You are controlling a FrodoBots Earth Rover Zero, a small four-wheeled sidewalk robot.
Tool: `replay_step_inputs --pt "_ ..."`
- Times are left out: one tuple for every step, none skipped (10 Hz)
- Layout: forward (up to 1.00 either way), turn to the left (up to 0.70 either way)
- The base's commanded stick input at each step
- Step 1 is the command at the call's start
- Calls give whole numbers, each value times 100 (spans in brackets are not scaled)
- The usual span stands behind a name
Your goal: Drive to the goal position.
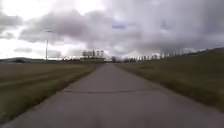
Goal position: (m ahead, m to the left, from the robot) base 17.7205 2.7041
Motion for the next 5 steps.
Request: replay_step_inputs --pt "100 1" --pt "100 1" --pt "100 1" --pt "100 1" --pt "100 1"
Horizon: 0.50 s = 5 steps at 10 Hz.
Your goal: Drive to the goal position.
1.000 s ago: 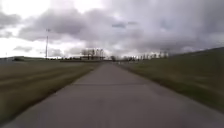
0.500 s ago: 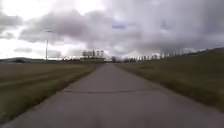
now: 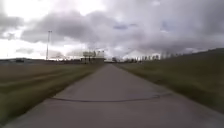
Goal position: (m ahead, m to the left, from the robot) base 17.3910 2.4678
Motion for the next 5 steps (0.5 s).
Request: replay_step_inputs --pt "100 1" --pt "100 1" --pt "100 1" --pt "100 1" --pt "100 1"
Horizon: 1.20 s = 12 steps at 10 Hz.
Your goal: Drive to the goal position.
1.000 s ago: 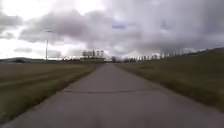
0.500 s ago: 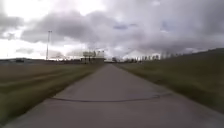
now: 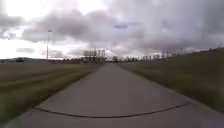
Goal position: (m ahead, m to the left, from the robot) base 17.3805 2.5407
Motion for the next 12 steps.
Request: replay_step_inputs --pt "100 1" --pt "100 1" --pt "100 1" --pt "100 2" --pt "100 4" --pt "100 4" --pt "100 4" --pt "100 3" --pt "100 3" --pt "100 3" --pt "100 4" --pt "100 3"
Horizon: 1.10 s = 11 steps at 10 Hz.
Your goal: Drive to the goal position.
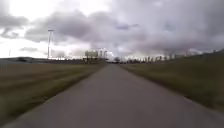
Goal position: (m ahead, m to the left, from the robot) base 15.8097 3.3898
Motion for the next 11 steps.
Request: replay_step_inputs --pt "100 3" --pt "100 3" --pt "100 4" --pt "100 4" --pt "100 3" --pt "100 3" --pt "100 3" --pt "100 3" --pt "100 4" --pt "100 4" --pt "100 4"
